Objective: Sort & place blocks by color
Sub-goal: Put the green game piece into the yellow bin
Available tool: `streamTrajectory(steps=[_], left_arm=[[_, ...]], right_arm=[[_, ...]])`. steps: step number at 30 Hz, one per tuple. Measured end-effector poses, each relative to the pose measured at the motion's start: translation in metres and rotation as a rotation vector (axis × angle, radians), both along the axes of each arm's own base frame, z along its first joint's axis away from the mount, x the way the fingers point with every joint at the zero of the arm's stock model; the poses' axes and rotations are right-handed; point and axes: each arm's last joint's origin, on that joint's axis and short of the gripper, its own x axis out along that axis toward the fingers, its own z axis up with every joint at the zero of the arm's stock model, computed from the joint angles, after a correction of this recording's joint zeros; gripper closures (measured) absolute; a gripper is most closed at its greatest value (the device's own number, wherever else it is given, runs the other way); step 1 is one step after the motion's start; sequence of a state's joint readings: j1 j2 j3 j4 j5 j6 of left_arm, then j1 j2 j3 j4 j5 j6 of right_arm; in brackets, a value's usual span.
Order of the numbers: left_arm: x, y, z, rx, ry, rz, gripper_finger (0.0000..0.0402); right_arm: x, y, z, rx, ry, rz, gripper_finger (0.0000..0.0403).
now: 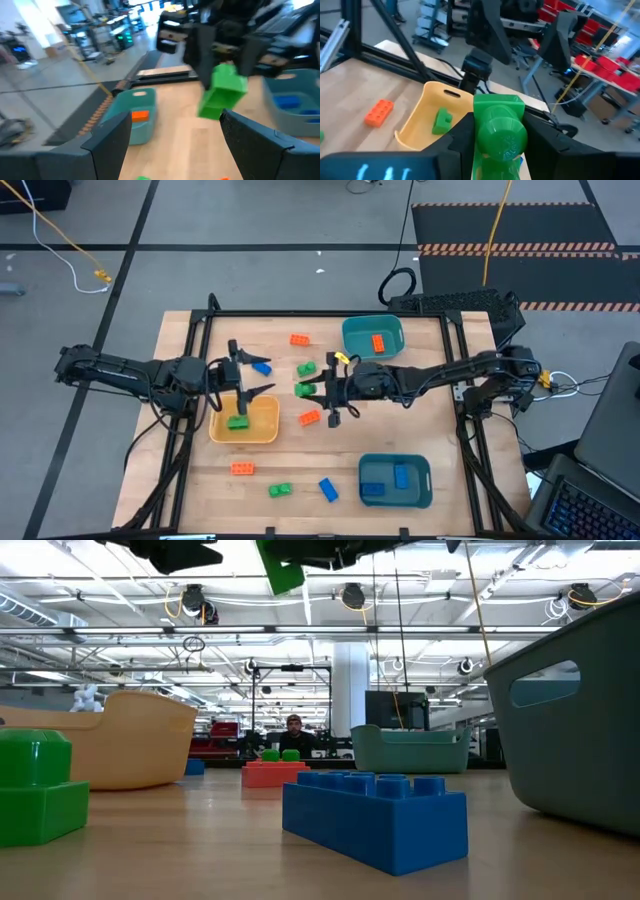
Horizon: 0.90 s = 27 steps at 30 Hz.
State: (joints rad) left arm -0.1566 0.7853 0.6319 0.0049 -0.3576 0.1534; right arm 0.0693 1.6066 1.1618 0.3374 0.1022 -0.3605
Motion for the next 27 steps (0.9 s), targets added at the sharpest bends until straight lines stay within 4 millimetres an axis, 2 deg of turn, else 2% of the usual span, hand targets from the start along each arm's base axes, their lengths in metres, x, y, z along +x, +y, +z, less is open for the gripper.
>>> streamTrajectory(steps=[6,11,16,21,27], left_arm=[[0.007,-0.004,-0.010,-0.031,0.078,-0.097,0.0094],[0.029,-0.006,-0.025,0.059,0.142,-0.098,0.0094],[0.053,-0.004,-0.029,0.115,0.072,-0.078,0.0094],[0.062,0.000,-0.032,0.107,0.039,-0.056,0.0094],[0.071,0.000,-0.038,0.080,0.038,-0.135,0.0094]], right_arm=[[-0.004,-0.016,-0.014,0.031,-0.049,-0.005,0.0285],[-0.007,-0.023,-0.014,0.093,-0.155,0.043,0.0285],[-0.009,-0.019,-0.015,0.110,-0.174,0.079,0.0285],[-0.009,-0.013,-0.014,0.104,-0.177,0.099,0.0285],[-0.009,-0.010,-0.013,0.077,-0.197,0.115,0.0285]])
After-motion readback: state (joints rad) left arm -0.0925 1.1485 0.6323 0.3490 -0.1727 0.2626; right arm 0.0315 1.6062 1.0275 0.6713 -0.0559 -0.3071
